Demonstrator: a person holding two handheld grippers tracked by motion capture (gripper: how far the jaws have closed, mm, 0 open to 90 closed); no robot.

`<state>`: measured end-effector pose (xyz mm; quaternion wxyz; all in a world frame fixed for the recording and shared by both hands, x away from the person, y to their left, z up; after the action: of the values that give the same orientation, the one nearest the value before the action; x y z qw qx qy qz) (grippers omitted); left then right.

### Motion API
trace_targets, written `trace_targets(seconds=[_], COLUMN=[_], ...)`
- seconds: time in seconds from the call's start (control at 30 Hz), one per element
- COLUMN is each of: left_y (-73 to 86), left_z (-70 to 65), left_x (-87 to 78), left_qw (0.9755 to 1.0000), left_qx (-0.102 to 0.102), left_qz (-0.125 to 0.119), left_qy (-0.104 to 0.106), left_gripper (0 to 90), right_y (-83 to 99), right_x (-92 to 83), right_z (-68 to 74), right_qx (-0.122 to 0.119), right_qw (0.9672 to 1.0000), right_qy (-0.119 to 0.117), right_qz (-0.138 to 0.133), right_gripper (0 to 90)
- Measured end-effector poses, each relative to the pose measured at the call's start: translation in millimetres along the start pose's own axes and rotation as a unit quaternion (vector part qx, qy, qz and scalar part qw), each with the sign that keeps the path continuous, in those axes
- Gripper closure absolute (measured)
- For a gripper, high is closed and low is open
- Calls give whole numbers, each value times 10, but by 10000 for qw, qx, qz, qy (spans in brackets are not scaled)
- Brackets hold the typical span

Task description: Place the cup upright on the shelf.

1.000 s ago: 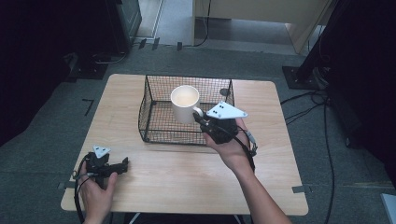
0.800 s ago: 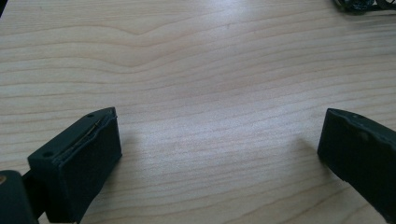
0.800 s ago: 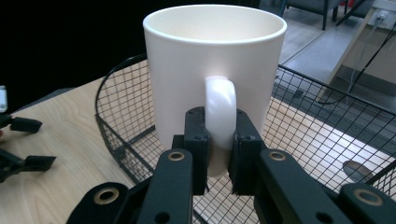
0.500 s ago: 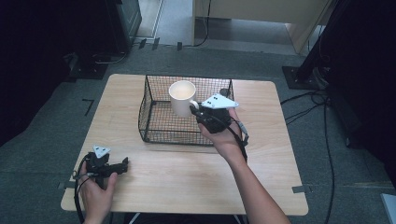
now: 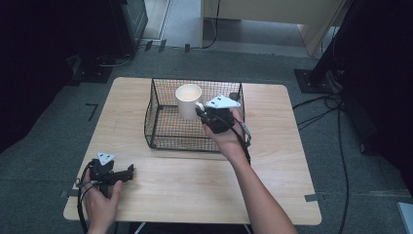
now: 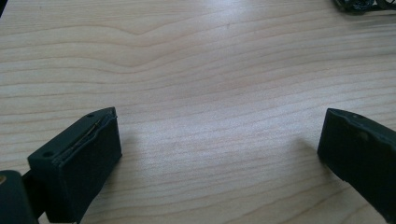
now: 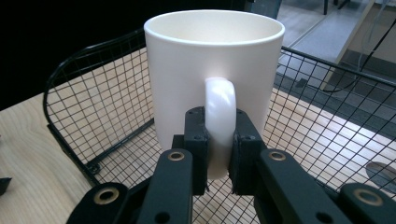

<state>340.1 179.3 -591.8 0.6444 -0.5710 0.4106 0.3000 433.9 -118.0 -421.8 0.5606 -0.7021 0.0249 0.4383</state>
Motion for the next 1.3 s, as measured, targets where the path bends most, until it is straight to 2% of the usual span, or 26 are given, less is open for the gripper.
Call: trace_targets(seconds=[0.2,0.6,1.03,1.3], left_y=[-1,1,1,1], left_z=[0,0,-2,-1], left_x=[0,0,0,0], left_qw=[10000,10000,10000,10000], left_qx=[-4,-1,-7,-1], left_qz=[-3,3,2,6], left_qy=[0,1,6,5], left_gripper=[0,0,0,0], right_y=[16,-5,-28,25], right_x=[128,301,517,637], right_z=[-43,-60,-224,-282], right_qx=[-9,25,0,-222], right_qw=[9999,9998,9992,9976], right_qy=[57,-8,22,-73], right_qz=[95,193,399,650], right_gripper=[809,809,809,808])
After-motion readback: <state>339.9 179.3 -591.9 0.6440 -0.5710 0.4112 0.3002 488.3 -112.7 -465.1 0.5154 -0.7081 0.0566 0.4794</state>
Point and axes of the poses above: each handheld gripper's, and its own axes: x roughly forward along the jaws, y roughly out of its underside, z roughly to its left, the point moved 10 cm from there along x, roughly forward along the jaws, and after that the axes turned 14 degrees about z, right-handed, at the moved point
